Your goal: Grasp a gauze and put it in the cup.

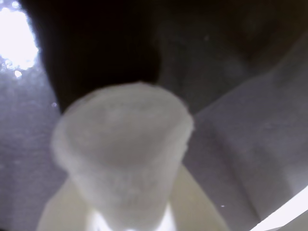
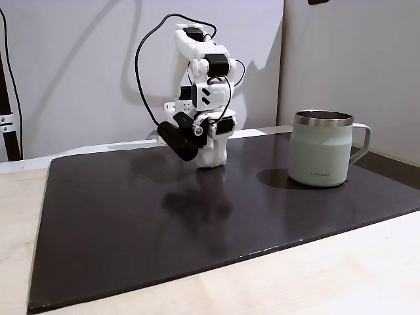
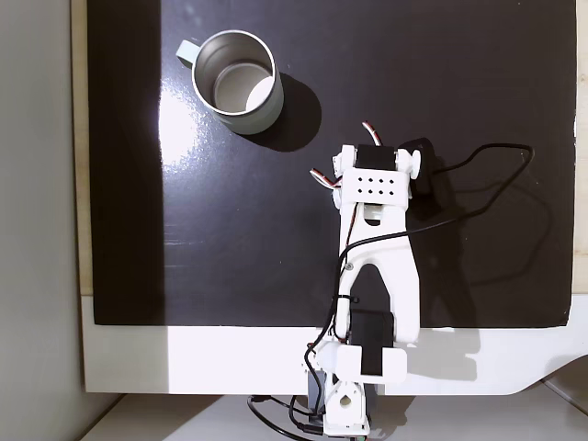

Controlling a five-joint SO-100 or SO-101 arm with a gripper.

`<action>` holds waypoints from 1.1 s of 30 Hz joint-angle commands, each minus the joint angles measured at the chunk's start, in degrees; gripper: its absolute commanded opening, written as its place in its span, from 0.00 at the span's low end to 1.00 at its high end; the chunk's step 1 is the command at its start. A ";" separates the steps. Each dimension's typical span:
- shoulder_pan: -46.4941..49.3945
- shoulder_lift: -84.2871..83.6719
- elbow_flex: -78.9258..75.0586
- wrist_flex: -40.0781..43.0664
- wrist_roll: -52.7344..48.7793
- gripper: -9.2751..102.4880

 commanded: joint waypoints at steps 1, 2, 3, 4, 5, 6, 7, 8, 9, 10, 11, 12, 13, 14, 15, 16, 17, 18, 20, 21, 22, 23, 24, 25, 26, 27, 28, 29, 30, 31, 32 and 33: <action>0.00 3.34 0.09 0.97 0.44 0.08; -0.09 4.22 0.09 1.41 0.62 0.08; -0.26 5.45 -0.18 2.11 0.79 0.08; -0.44 6.86 -0.53 2.99 1.05 0.08; -0.70 8.44 -1.05 4.13 1.23 0.08; -0.97 10.02 -1.85 5.54 1.49 0.08; -1.32 11.51 -2.90 7.29 1.76 0.08; -1.76 12.83 -4.31 9.14 2.02 0.08; -2.02 14.06 -5.80 11.16 2.29 0.08; -2.37 15.21 -7.29 13.27 2.46 0.08; -2.64 16.35 -8.79 15.21 2.55 0.08; -2.72 17.49 -10.28 17.05 2.64 0.08; -2.81 18.63 -11.95 18.81 2.64 0.08; -2.90 19.51 -13.62 20.65 2.64 0.08; -2.90 20.21 -15.38 22.41 2.64 0.08; -2.90 20.83 -17.23 24.08 2.64 0.08; -2.90 21.36 -19.07 25.75 2.55 0.08; -2.81 21.97 -20.83 27.25 2.46 0.08; -2.81 23.47 -23.82 29.18 2.20 0.08; -2.72 24.96 -24.35 29.27 1.76 0.08; -2.72 26.72 -24.52 29.27 1.32 0.08; -2.81 28.12 -24.79 29.27 0.97 0.08; -2.90 29.36 -24.96 29.27 0.53 0.08; -3.08 30.23 -25.22 29.27 0.26 0.08; -3.16 30.59 -25.66 29.18 0.26 0.08; -3.34 30.50 -26.19 29.18 0.26 0.08; -3.52 30.06 -26.98 29.09 0.35 0.08; -3.78 29.27 -27.95 29.00 0.62 0.08; -3.96 28.12 -29.27 28.74 1.14 0.08; -4.13 26.81 -30.76 28.30 1.76 0.08; -4.13 25.05 -32.61 27.60 2.37 0.08; -4.13 22.85 -35.07 26.98 2.81 0.08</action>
